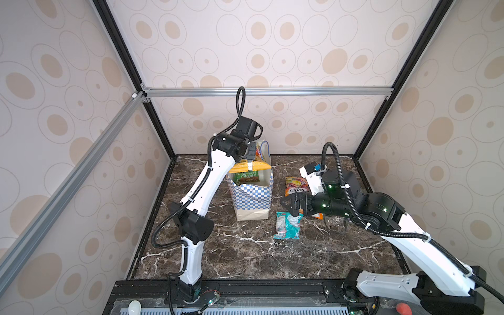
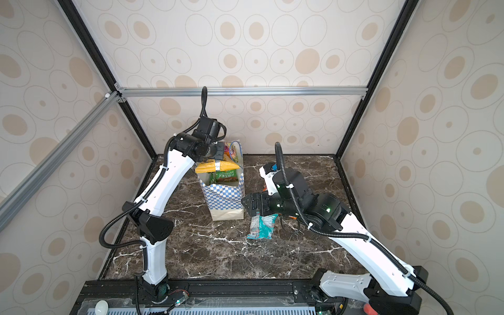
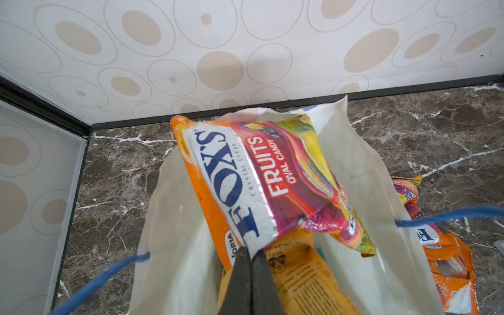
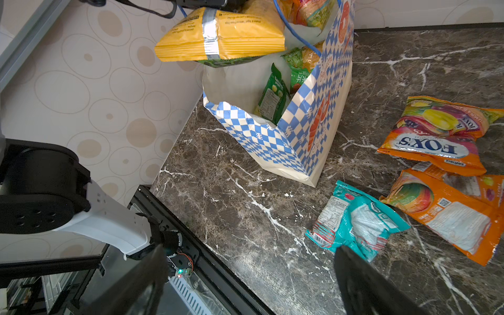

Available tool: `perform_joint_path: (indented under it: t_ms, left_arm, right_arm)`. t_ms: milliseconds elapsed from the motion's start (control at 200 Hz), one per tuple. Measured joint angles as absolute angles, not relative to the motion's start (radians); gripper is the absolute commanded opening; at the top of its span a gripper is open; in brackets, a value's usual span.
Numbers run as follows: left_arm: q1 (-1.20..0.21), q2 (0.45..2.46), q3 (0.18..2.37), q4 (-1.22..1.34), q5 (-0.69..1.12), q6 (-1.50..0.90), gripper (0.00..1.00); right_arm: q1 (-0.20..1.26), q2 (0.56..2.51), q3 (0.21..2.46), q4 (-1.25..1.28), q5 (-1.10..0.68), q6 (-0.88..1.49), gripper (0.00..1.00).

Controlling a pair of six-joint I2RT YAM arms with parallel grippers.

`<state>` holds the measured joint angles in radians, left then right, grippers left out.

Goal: Take the snacks out of the paper bag
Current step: Place the snack at the middle-left of the table.

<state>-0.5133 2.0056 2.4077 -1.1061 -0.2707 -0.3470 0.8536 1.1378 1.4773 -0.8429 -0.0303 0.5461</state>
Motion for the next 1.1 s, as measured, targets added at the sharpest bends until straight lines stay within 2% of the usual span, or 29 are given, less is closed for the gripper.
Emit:
perform_joint_path:
  t_ms: [600,845,1100]
  left_arm:
    - [-0.534,1.695,2.397,-1.013,-0.177,-0.347,0.0]
    - [-0.535,1.424,2.106,-0.841,-0.197,-0.314,0.0]
    - [-0.535,1.166,1.81,-0.637,-0.407,-0.24,0.0]
  right_arm:
    - [0.854,1.15,1.488,-0.82,-0.031,0.552,0.99]
    - [0.854,1.162,1.488,-0.812,-0.031,0.54,0.99]
    - [0.855,1.171,1.488,-0.799,-0.03,0.522,1.0]
